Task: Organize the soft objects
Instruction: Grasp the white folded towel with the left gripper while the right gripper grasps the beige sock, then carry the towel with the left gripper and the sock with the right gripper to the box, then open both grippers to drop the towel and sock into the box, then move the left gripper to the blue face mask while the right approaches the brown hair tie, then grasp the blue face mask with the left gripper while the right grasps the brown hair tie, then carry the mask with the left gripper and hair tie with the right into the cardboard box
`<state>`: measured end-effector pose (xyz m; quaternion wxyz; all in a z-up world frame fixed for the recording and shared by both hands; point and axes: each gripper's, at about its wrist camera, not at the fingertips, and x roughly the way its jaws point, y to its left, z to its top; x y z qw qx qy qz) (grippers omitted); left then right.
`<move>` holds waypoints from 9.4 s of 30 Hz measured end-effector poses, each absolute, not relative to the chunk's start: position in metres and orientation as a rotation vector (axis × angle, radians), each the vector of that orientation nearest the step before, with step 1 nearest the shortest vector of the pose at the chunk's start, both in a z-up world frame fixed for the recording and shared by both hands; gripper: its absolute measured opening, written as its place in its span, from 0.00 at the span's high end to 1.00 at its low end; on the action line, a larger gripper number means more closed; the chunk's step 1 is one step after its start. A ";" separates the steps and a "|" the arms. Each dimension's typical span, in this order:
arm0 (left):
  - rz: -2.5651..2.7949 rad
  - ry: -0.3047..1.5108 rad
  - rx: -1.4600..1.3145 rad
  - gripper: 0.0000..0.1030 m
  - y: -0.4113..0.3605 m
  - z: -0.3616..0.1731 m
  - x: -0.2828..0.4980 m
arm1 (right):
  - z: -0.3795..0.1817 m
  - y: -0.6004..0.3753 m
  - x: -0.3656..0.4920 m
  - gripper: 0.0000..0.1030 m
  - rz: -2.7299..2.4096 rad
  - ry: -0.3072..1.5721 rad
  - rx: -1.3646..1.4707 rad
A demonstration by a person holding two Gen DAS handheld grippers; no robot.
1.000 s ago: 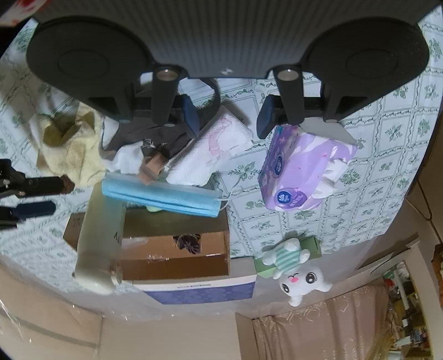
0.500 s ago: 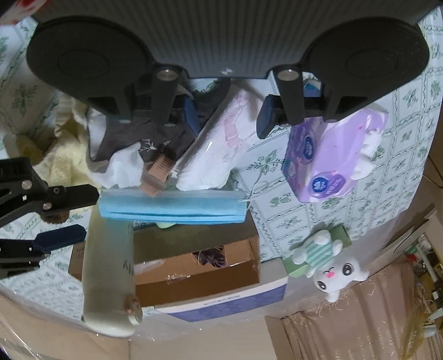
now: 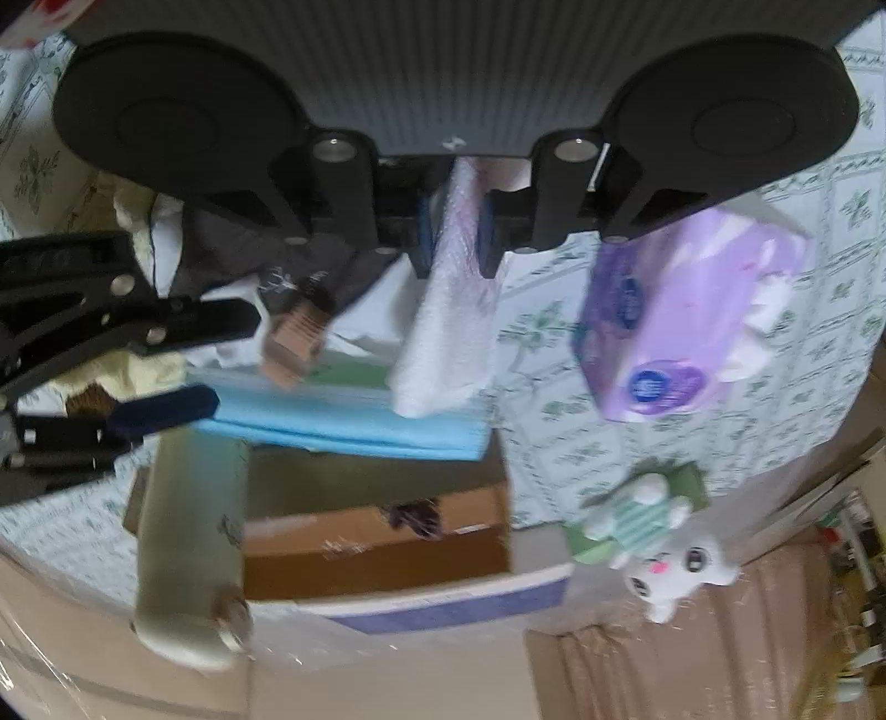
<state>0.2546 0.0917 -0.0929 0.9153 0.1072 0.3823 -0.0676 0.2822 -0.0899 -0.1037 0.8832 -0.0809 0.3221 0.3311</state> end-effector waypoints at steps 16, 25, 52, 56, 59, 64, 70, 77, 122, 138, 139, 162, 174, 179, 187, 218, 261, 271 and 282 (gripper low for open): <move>-0.007 0.810 -0.014 0.89 0.140 -0.068 0.242 | -0.121 -0.072 0.304 0.49 0.596 0.737 -0.063; -0.010 0.814 -0.040 0.89 0.141 -0.072 0.242 | -0.130 -0.073 0.306 0.70 0.580 0.743 -0.020; -0.074 0.711 -0.003 0.89 0.103 -0.013 0.204 | -0.065 -0.171 0.234 0.86 0.584 0.627 0.073; -0.092 0.699 0.005 0.89 0.096 -0.005 0.206 | -0.058 -0.201 0.229 0.86 0.538 0.621 0.102; -0.109 0.686 0.011 0.89 0.092 0.001 0.213 | -0.054 -0.225 0.231 0.86 0.497 0.614 0.127; -0.149 0.673 0.024 0.89 0.088 0.011 0.237 | -0.044 -0.265 0.245 0.86 0.417 0.590 0.153; -0.184 0.655 0.019 0.89 0.080 0.023 0.279 | -0.027 -0.298 0.275 0.86 0.370 0.566 0.182; -0.260 0.635 -0.012 0.89 0.071 0.032 0.347 | -0.012 -0.310 0.332 0.86 0.396 0.538 0.219; -0.221 0.859 0.088 0.63 0.029 -0.047 0.512 | -0.059 -0.263 0.499 0.53 0.419 0.593 0.175; -0.135 0.803 0.019 0.59 0.081 -0.009 0.410 | -0.046 -0.299 0.420 0.52 0.365 0.611 0.238; -0.133 0.797 0.011 0.59 0.084 -0.006 0.403 | -0.045 -0.301 0.413 0.52 0.364 0.611 0.248; 0.015 0.782 -0.063 0.59 0.126 0.000 0.232 | -0.045 -0.284 0.260 0.48 0.392 0.665 0.223; 0.046 0.806 -0.096 0.59 0.118 -0.017 0.198 | -0.068 -0.259 0.228 0.48 0.407 0.709 0.091; 0.038 0.825 -0.085 0.59 0.111 -0.026 0.200 | -0.069 -0.237 0.229 0.48 0.473 0.691 0.046; 0.009 0.829 -0.061 0.59 0.100 -0.034 0.211 | -0.072 -0.210 0.242 0.49 0.511 0.672 0.014; -0.431 0.626 0.814 0.45 0.017 -0.128 0.297 | -0.113 -0.261 0.269 0.49 0.365 0.753 0.052; -0.127 0.719 0.054 0.97 0.119 -0.010 0.240 | -0.128 -0.213 0.276 0.68 0.492 0.719 -0.277; -0.105 0.710 0.043 0.97 0.127 -0.003 0.243 | -0.117 -0.222 0.273 0.96 0.518 0.679 -0.235; -0.157 0.623 0.078 0.97 0.118 0.019 0.273 | -0.061 -0.263 0.301 0.96 0.493 0.586 -0.037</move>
